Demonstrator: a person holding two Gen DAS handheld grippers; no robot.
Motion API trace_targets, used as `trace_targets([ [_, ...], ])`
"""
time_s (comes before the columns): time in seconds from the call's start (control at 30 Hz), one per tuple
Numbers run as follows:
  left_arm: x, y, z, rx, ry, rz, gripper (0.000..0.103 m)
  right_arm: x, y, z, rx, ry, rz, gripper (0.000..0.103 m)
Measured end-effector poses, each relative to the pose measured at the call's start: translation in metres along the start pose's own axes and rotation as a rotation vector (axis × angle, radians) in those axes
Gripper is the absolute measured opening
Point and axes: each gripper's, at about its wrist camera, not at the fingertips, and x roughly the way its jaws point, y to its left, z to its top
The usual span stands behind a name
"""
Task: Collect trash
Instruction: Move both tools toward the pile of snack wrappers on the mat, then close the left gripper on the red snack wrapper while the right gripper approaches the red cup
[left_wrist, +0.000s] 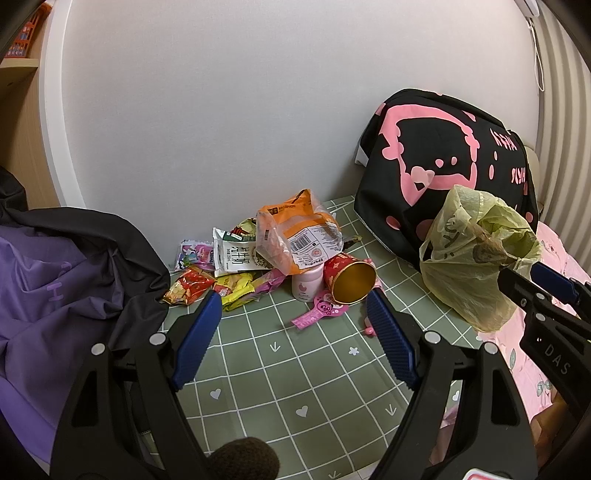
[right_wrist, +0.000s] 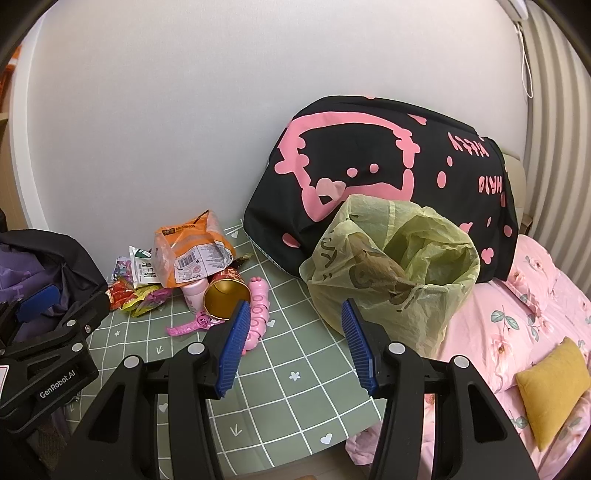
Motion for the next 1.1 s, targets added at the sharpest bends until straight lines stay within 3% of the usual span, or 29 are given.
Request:
trace_targets([
  [0.4, 0.014, 0.001, 0.005, 0.018, -0.003, 0.008, 0.076, 0.015, -0.018, -0.002, 0.009, 0.027, -0.011, 0.049],
  [0.7, 0.078, 0.03, 0.021, 0.014, 0.052, 0.009, 0.076, 0.084, 0.0, 0.005, -0.032, 0.113, -0.006, 0.049],
  [0.87, 0.133, 0.063, 0.033, -0.053, 0.127, -0.01, 0.076, 0.131, 0.017, 0.005, -0.017, 0.204, 0.018, 0.049],
  [1.1, 0.198, 0.111, 0.033, -0.166, 0.209, -0.01, 0.076, 0.172, 0.042, 0.013, -0.038, 0.258, 0.027, 0.049],
])
